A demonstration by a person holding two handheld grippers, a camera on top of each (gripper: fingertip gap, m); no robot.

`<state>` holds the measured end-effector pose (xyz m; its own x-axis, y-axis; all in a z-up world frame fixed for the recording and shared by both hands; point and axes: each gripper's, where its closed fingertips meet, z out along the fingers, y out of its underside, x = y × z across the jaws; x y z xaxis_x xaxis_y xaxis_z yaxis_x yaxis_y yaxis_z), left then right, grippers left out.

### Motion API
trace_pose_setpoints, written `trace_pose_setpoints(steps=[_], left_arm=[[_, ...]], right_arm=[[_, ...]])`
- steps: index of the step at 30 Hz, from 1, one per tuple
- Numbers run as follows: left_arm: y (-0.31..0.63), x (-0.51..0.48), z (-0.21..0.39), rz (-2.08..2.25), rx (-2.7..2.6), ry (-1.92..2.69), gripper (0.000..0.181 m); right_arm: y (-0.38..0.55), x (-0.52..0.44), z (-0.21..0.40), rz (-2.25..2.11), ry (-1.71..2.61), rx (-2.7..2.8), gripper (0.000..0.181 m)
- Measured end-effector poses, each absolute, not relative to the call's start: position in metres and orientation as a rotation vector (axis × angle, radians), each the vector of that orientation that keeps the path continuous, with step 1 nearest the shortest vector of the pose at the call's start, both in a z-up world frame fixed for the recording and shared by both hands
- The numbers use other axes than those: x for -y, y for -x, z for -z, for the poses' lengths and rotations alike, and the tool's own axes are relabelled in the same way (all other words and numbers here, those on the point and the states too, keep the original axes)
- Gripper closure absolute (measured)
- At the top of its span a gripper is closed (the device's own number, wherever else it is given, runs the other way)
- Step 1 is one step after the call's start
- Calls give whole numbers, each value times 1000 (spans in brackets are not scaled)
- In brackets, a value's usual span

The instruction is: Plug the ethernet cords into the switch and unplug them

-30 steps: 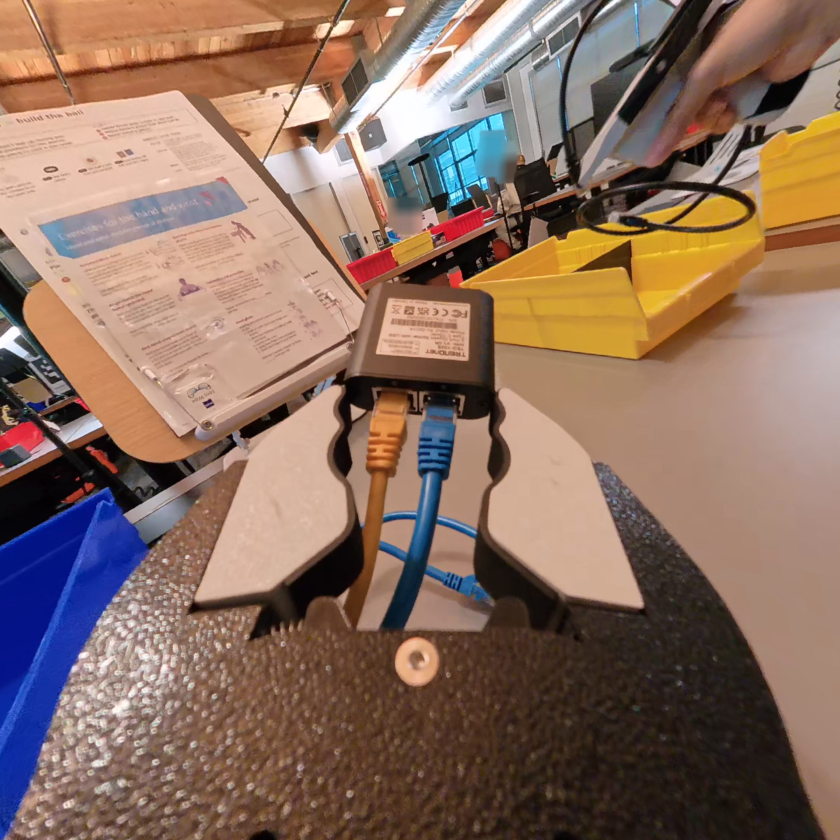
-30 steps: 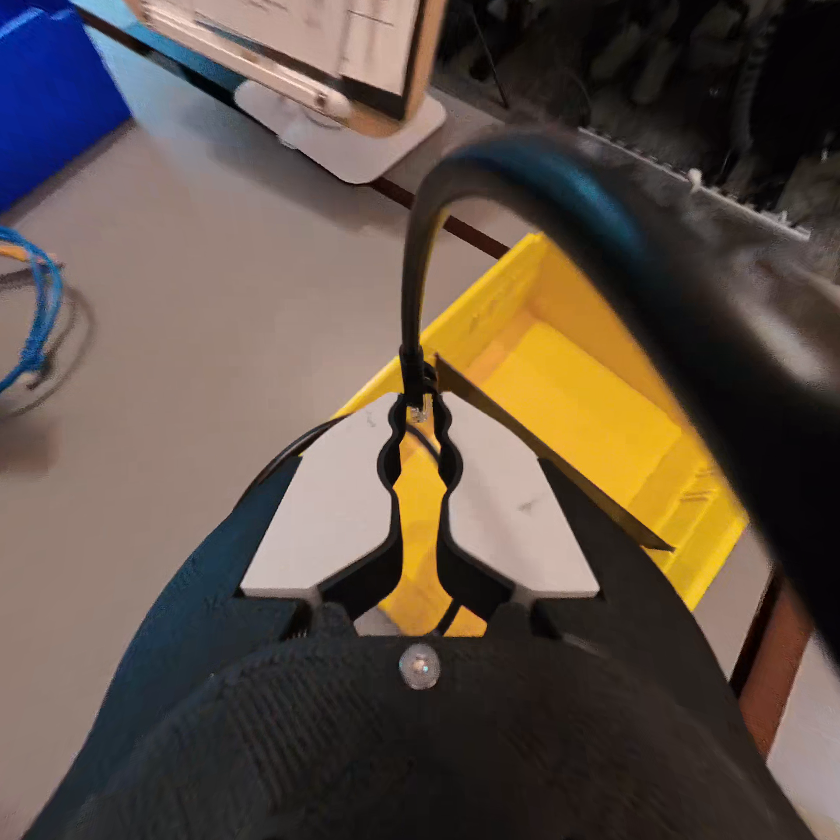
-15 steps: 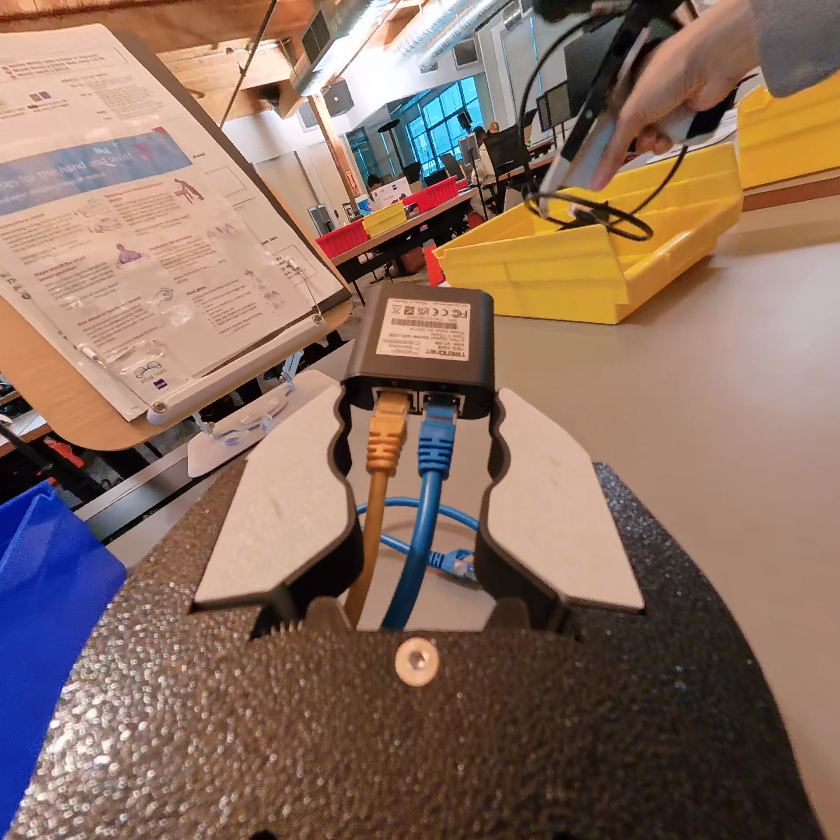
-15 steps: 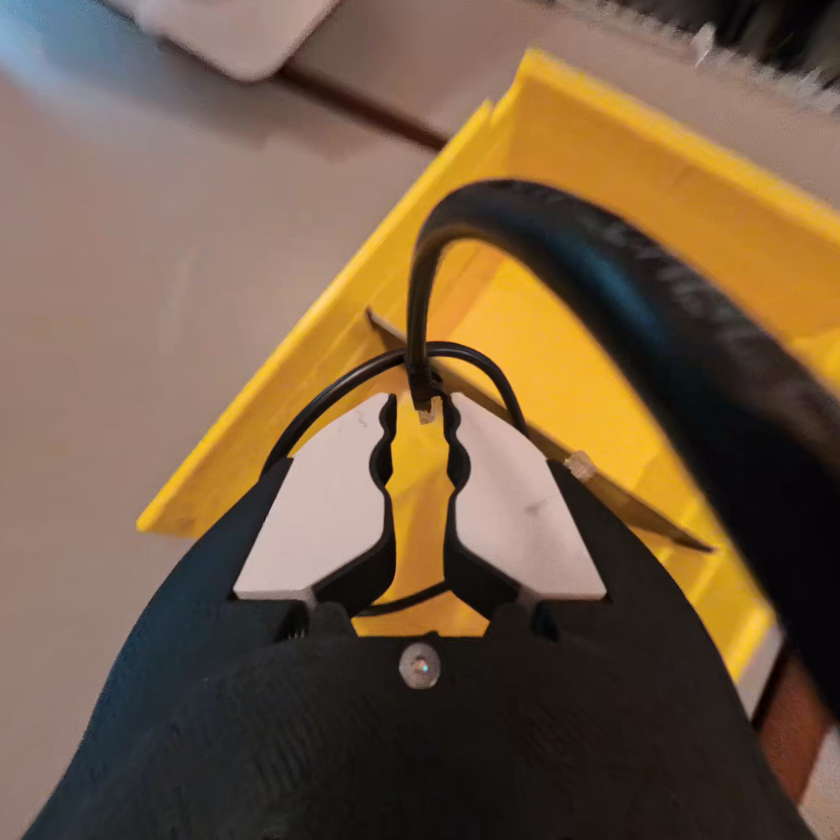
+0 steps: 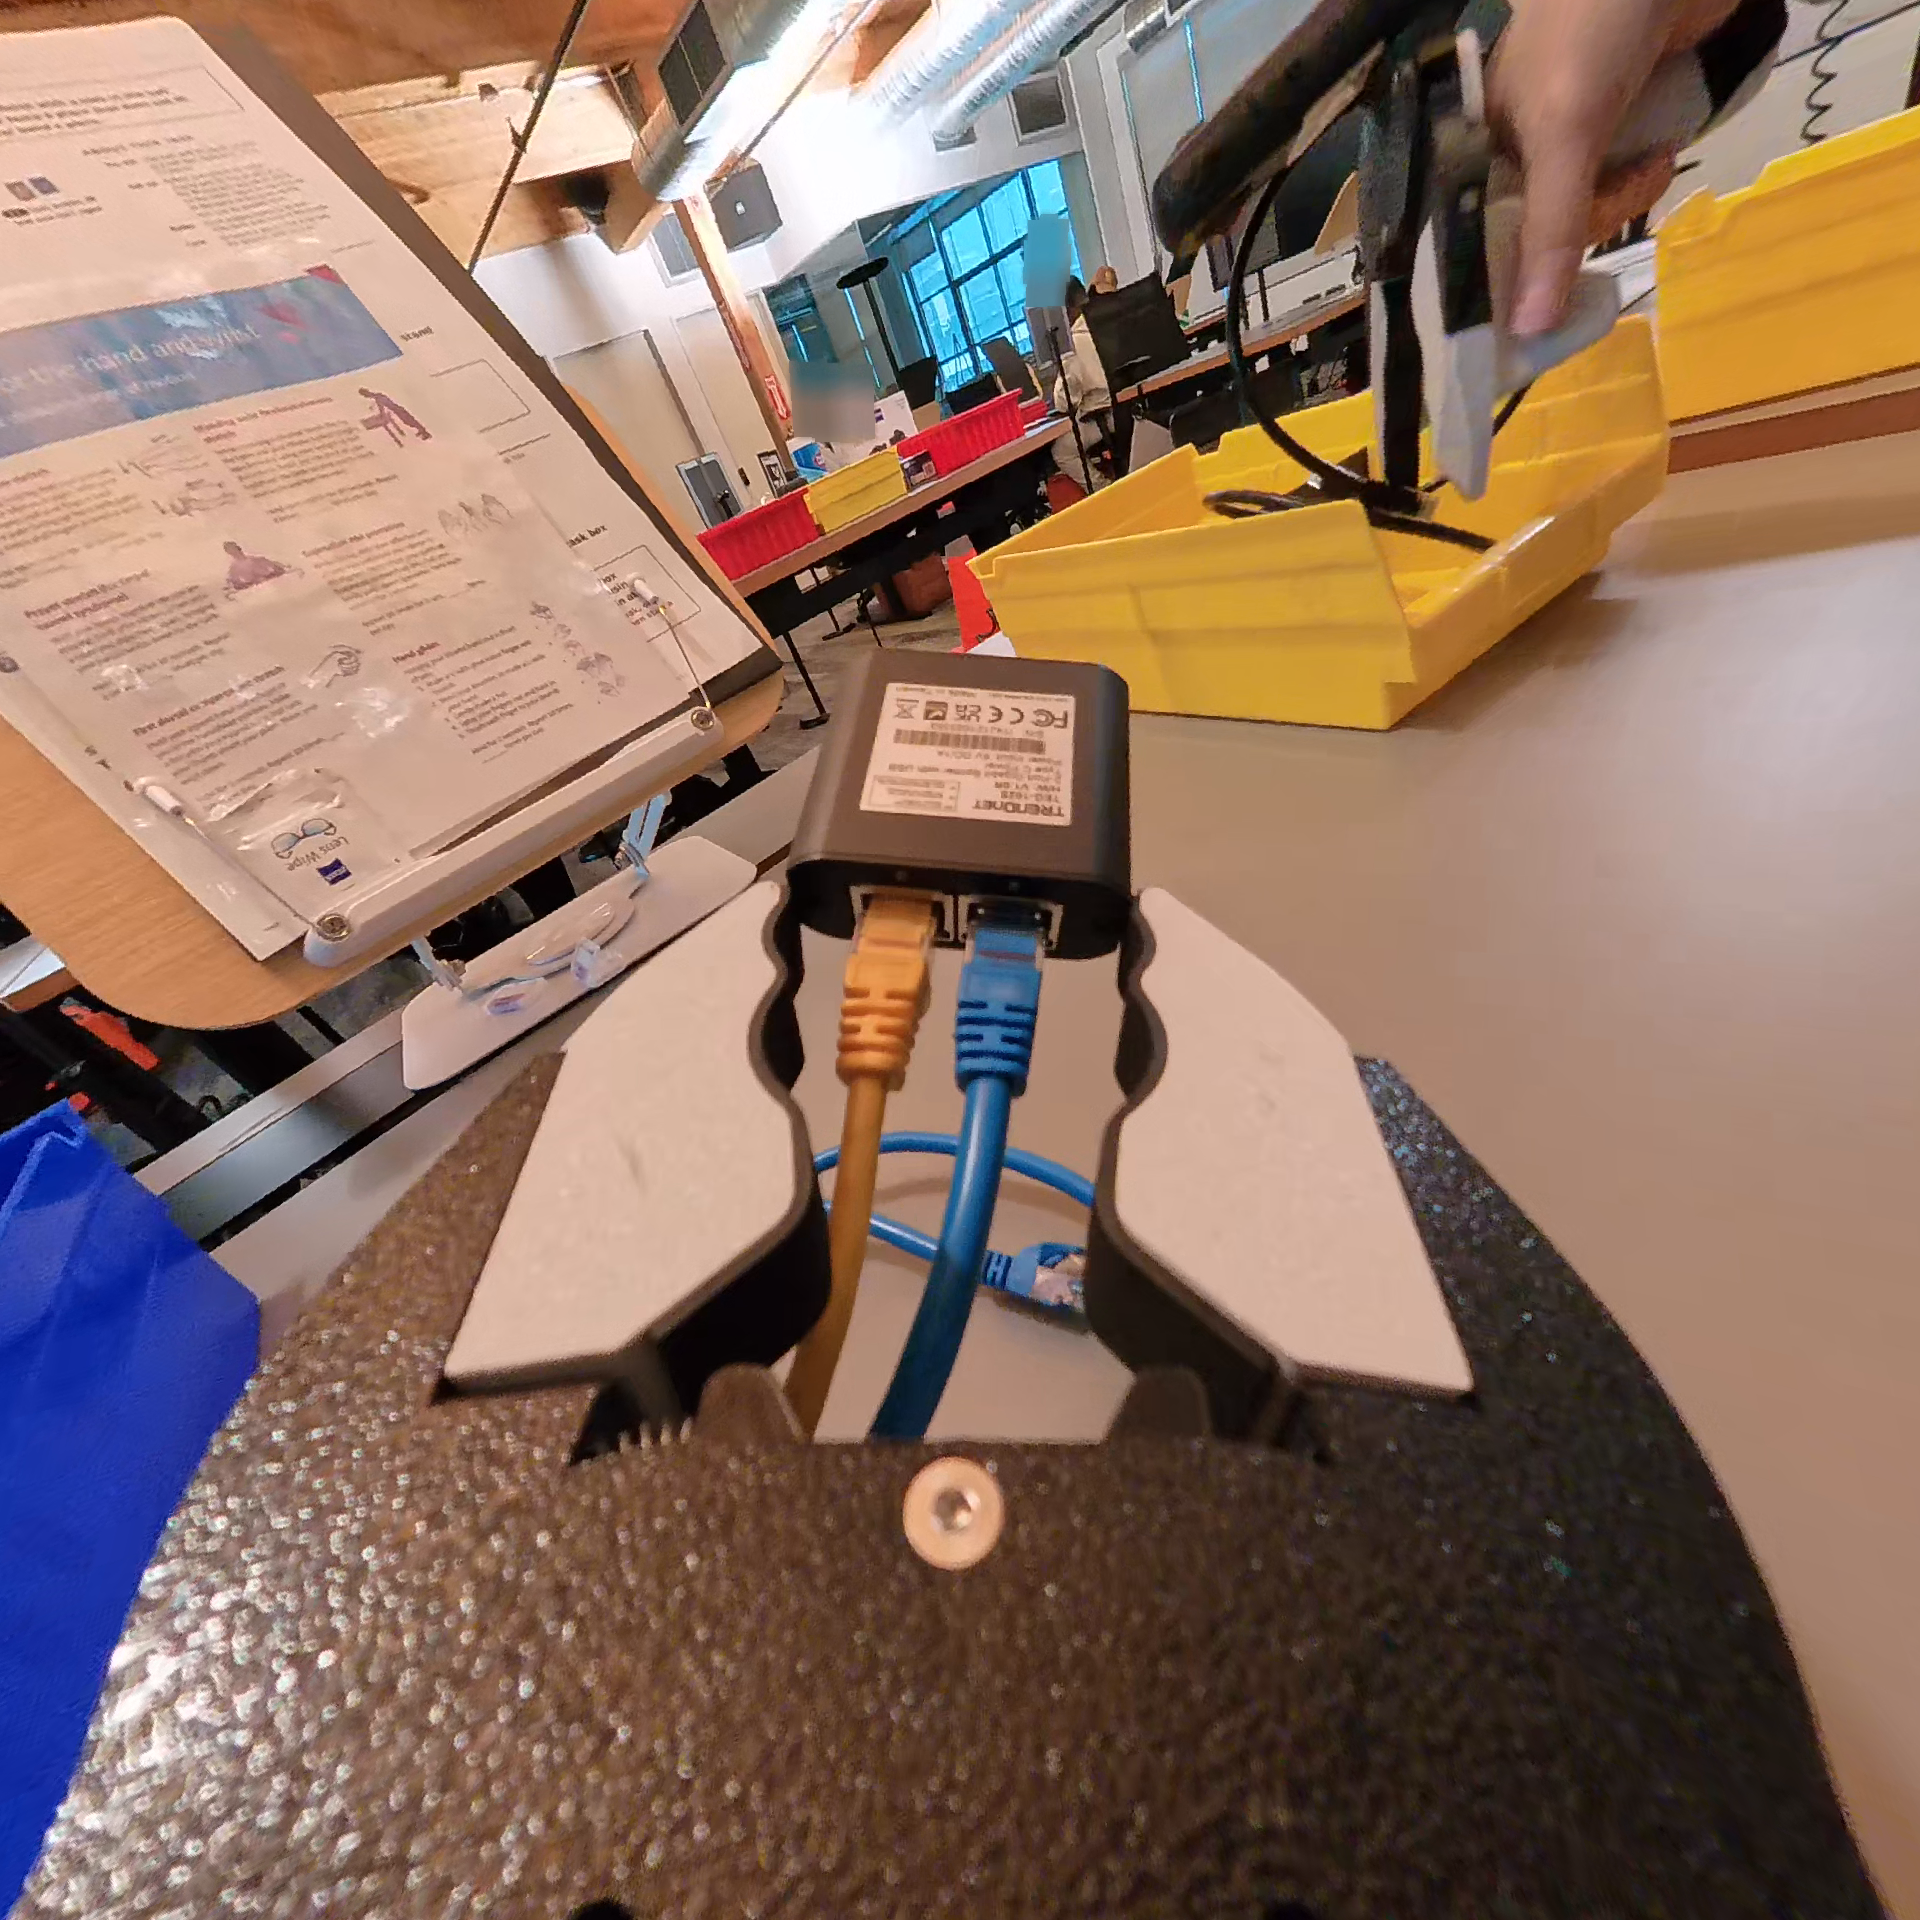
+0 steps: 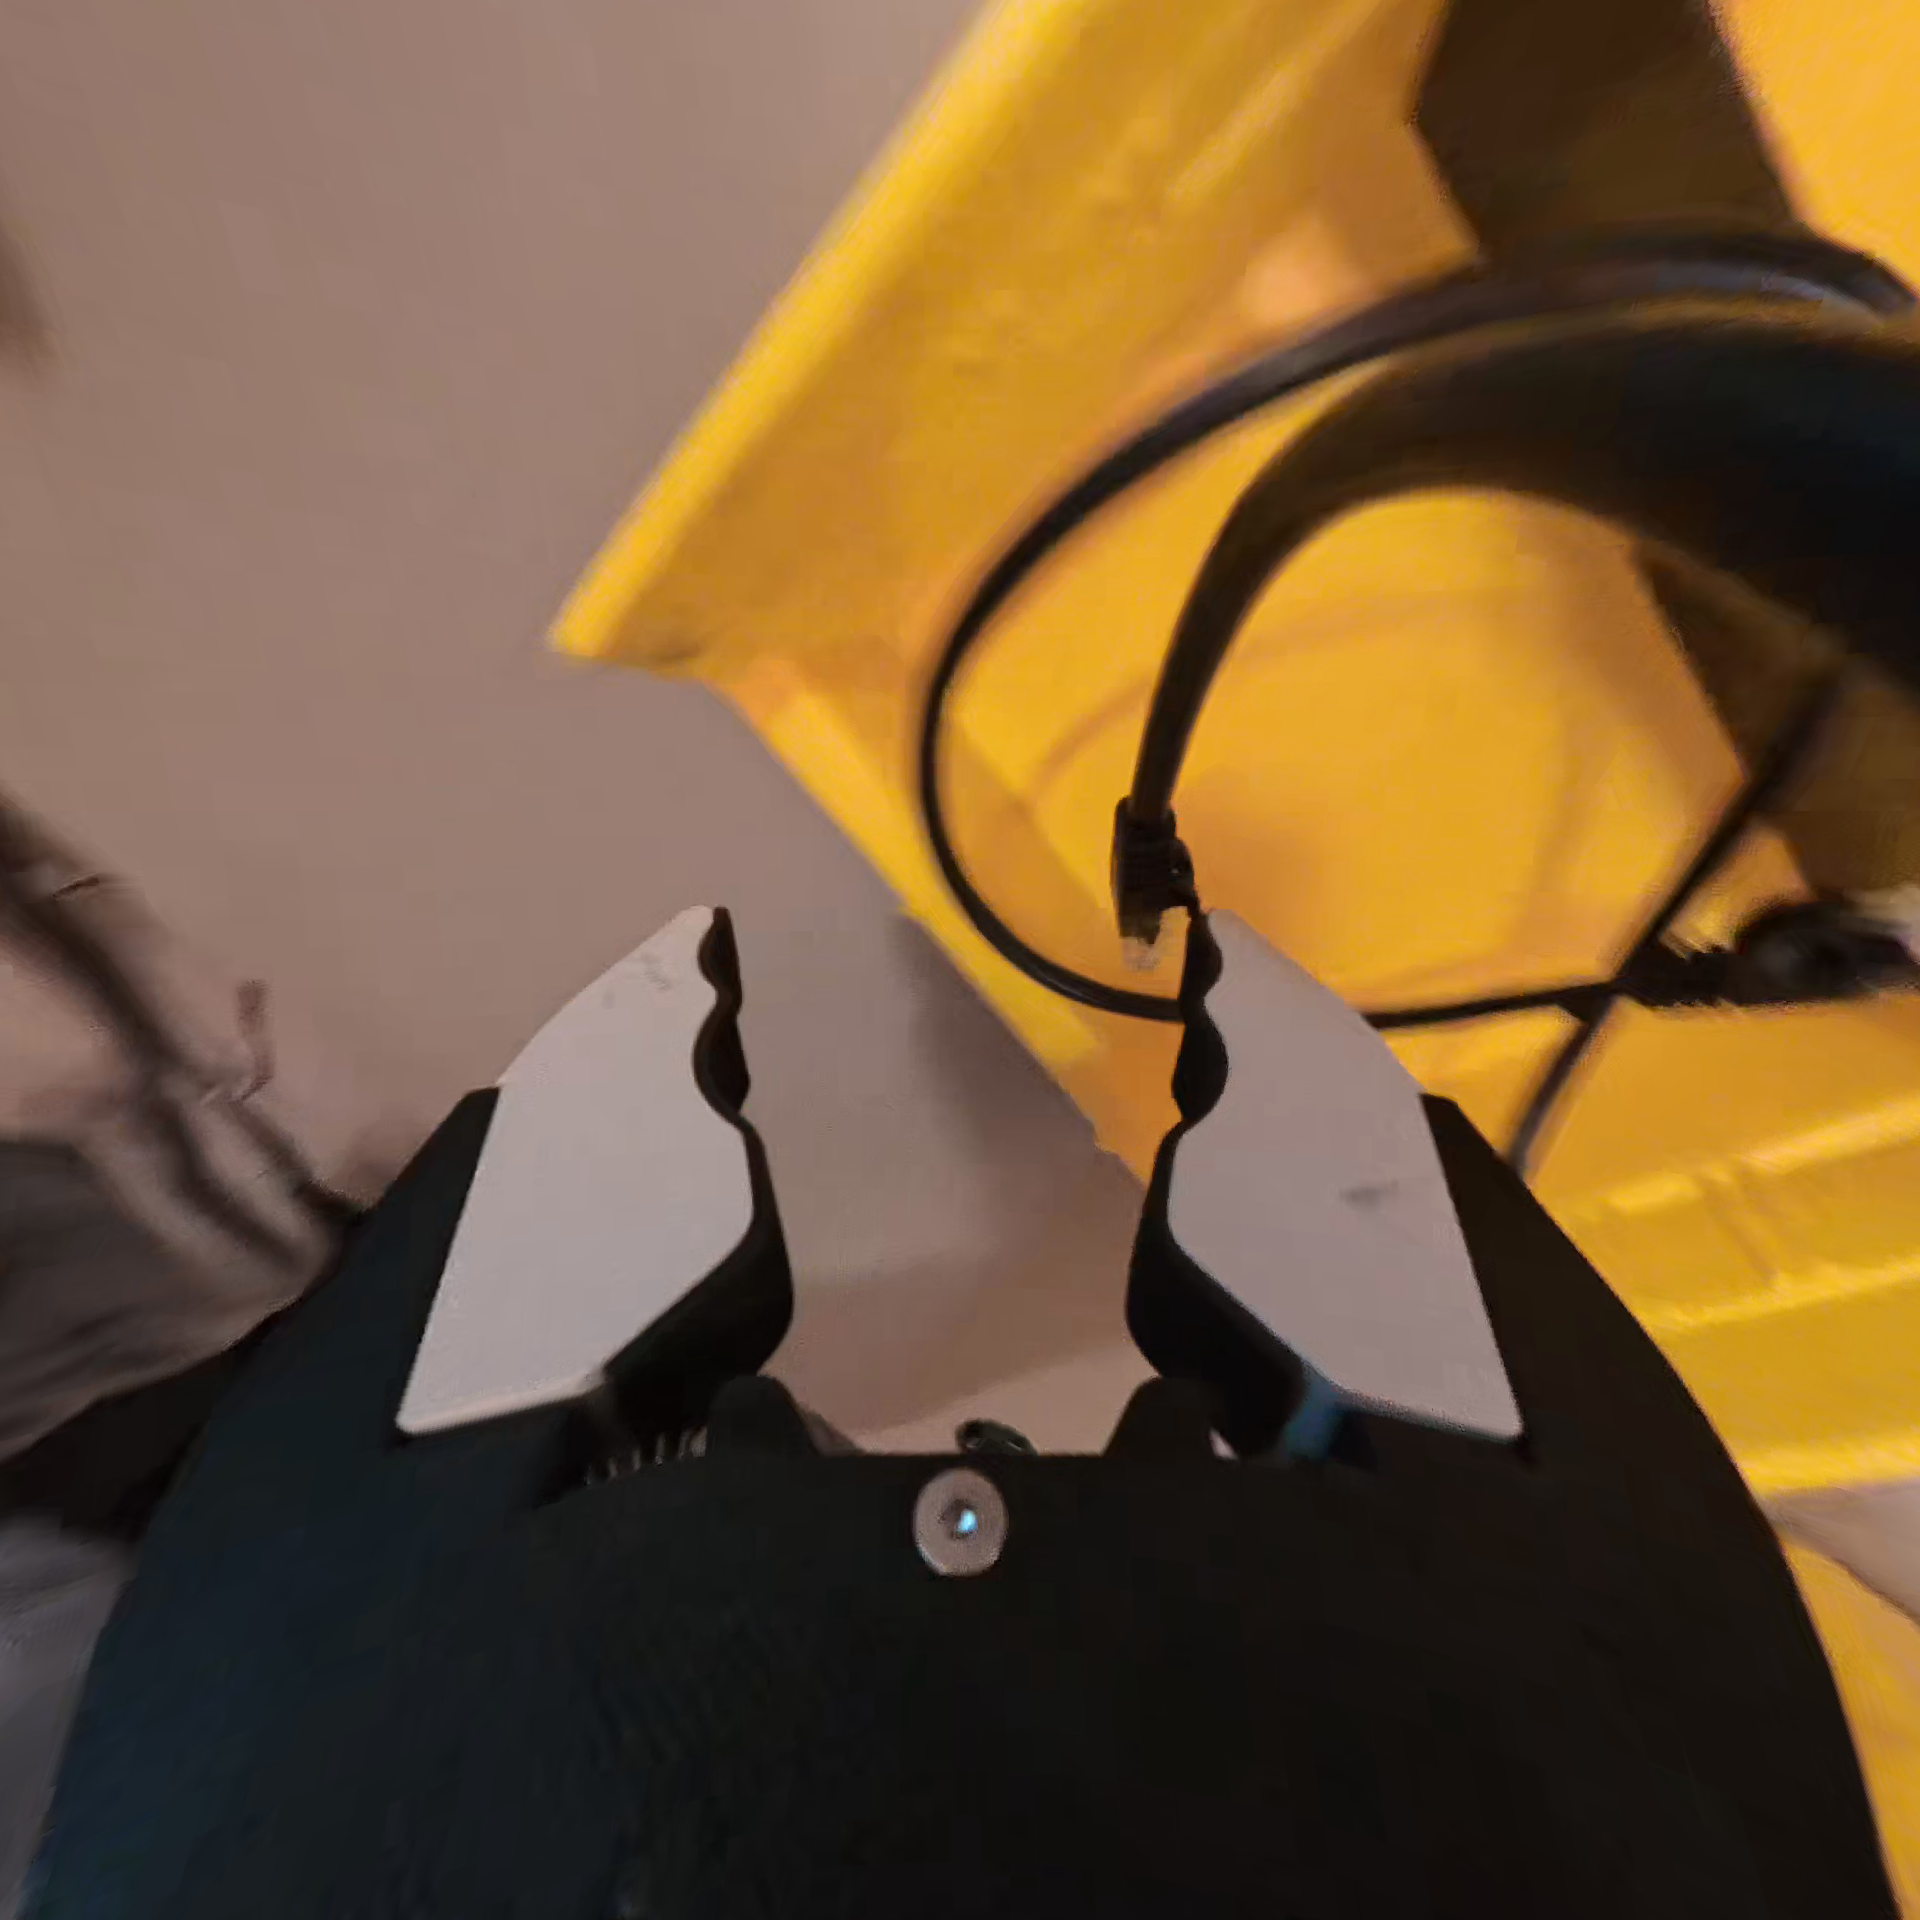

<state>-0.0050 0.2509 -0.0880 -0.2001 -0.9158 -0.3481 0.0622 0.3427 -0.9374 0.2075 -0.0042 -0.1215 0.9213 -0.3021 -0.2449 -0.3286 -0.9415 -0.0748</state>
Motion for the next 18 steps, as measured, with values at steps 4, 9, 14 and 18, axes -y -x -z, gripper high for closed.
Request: trace_pose_setpoints(steps=[4, 9, 14, 18], left_arm=[[6, -253, 86, 1110, -1481, 823, 124], [6, -253, 86, 1117, -1485, 827, 124], [6, -253, 87, 1122, -1493, 825, 124], [7, -254, 86, 1123, -1492, 822, 124]], right_arm=[[-178, -28, 91, -681, 2725, -398, 100], [-191, -66, 53, -687, 2358, -337, 111], [-230, -61, 70, -261, 2431, -337, 112], [-242, -38, 79, 85, 2594, -305, 129]])
